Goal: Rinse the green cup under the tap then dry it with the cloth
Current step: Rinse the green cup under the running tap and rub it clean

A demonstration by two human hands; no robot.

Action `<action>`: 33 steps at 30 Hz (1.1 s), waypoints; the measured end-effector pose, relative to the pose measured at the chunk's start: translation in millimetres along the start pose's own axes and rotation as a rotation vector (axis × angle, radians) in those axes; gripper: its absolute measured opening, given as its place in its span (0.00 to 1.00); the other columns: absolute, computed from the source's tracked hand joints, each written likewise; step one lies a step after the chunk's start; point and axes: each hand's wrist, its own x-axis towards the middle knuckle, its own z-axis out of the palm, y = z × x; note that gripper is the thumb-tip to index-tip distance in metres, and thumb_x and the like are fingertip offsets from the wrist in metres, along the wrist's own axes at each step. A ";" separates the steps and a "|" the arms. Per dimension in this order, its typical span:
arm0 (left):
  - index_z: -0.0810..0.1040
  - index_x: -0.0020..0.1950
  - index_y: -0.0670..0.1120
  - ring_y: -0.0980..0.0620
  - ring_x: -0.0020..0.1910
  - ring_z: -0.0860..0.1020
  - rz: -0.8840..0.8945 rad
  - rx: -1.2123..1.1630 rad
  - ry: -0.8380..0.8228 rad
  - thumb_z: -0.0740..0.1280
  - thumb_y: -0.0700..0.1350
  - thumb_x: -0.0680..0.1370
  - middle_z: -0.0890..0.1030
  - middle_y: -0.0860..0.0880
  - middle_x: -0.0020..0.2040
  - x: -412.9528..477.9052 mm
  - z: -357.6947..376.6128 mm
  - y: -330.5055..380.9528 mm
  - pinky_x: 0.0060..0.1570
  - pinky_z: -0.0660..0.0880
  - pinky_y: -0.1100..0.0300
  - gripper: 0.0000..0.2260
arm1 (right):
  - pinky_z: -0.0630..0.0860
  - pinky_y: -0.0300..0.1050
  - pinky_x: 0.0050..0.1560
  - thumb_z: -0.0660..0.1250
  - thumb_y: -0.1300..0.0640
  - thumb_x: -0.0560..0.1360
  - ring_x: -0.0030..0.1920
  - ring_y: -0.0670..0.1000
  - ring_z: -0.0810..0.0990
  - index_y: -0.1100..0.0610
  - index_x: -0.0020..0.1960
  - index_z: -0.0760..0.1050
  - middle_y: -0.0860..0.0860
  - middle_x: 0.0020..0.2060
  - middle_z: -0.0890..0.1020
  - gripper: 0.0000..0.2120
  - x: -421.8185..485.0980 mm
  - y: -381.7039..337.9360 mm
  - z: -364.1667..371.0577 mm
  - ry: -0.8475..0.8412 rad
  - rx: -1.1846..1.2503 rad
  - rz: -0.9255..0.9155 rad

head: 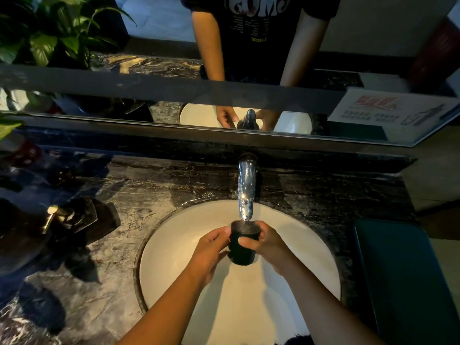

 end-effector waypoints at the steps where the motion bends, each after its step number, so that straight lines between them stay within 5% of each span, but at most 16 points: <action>1: 0.84 0.61 0.50 0.50 0.62 0.79 -0.002 0.001 0.009 0.66 0.53 0.82 0.86 0.51 0.57 0.3 -0.3 -0.1 0.65 0.72 0.49 0.13 | 0.76 0.61 0.68 0.80 0.42 0.59 0.64 0.55 0.80 0.47 0.64 0.76 0.50 0.61 0.83 0.35 0.7 -0.1 -1.3 0.029 0.015 -0.009; 9: 0.83 0.60 0.51 0.53 0.59 0.79 -0.024 -0.024 0.020 0.66 0.53 0.81 0.86 0.54 0.55 1.3 -1.0 1.2 0.67 0.69 0.49 0.11 | 0.79 0.53 0.64 0.80 0.47 0.60 0.63 0.54 0.80 0.46 0.63 0.74 0.49 0.61 0.82 0.33 -1.0 -0.6 0.1 0.036 -0.019 -0.045; 33: 0.81 0.62 0.50 0.51 0.60 0.79 -0.020 -0.032 0.049 0.66 0.55 0.81 0.84 0.53 0.58 -1.5 -7.1 1.0 0.67 0.70 0.48 0.14 | 0.76 0.57 0.70 0.80 0.48 0.59 0.64 0.53 0.81 0.47 0.64 0.75 0.50 0.61 0.83 0.34 1.8 -3.1 -0.3 -0.060 -0.030 -0.047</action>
